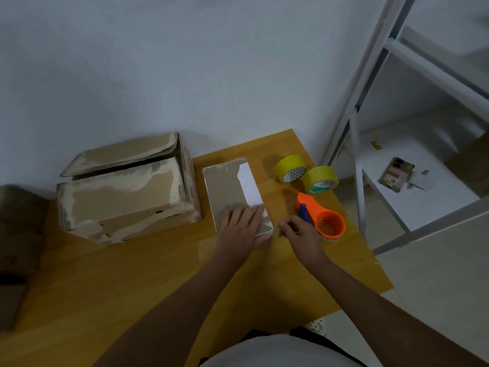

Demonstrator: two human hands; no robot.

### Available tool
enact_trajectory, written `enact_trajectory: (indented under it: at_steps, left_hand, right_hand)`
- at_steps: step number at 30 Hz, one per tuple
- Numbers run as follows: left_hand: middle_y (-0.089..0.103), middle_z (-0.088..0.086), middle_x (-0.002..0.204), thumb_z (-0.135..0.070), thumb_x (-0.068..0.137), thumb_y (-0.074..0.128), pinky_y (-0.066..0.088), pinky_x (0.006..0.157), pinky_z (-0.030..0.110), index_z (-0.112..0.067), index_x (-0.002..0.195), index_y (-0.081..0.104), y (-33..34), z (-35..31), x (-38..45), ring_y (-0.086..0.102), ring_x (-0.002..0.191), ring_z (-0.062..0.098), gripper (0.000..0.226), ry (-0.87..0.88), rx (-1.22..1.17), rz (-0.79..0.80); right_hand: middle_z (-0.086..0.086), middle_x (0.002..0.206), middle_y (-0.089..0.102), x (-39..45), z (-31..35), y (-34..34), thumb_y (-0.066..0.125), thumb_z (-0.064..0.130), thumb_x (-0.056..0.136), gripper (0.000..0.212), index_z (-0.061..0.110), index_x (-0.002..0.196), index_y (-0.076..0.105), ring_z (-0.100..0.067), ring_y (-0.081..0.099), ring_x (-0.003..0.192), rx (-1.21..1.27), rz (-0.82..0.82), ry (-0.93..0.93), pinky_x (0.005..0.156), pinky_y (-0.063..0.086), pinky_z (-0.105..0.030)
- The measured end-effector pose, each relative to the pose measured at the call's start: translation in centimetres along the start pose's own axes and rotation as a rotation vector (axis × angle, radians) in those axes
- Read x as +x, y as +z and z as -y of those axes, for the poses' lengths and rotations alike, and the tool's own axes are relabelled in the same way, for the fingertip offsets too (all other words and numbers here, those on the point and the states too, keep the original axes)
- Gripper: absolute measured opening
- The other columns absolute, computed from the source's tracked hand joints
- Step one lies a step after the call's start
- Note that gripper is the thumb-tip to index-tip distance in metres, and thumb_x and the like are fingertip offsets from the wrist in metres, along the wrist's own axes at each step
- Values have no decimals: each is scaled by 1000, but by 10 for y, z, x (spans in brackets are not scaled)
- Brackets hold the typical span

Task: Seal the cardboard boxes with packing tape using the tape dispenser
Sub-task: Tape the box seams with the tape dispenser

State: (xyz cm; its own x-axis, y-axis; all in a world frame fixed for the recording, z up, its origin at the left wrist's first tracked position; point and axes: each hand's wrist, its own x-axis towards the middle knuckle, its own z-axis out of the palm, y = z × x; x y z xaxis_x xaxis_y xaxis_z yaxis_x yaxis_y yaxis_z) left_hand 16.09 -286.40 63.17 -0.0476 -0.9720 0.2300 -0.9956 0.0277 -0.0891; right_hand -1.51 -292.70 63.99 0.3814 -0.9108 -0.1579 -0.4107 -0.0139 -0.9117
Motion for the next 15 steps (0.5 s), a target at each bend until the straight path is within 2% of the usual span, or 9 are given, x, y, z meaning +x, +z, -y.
enact_trajectory:
  at_steps: [3,7,11,15]
  left_hand:
    - [63,3,125,-64,90,47,50,89,42,-16,137,57,1,-1,0,62,109,23,68,-11,14,-6]
    - [58,1,131,-67,93,42,45,91,42,-19,141,51,4,4,-1,57,112,23,69,-33,-72,11]
    - [57,1,134,-66,95,37,44,93,41,-19,143,49,6,3,-2,56,117,23,69,-30,-65,11]
    - [57,3,135,-62,95,38,46,95,43,-15,142,51,6,3,-2,55,122,25,68,1,-58,-18]
  right_hand:
    - [0,71,63,1,0,0,57,23,97,23,16,75,60,-21,60,69,-26,-6,-13,69,48,-43]
    - [4,66,60,4,1,2,57,32,97,27,23,71,54,-8,54,61,-119,-37,-84,58,42,-28]
    - [-6,73,55,12,-4,11,46,26,102,27,11,79,50,-21,51,73,-254,-17,-115,65,42,-48]
    - [-12,76,50,14,-8,25,39,26,103,29,6,83,47,-27,47,78,-302,-31,-133,67,40,-50]
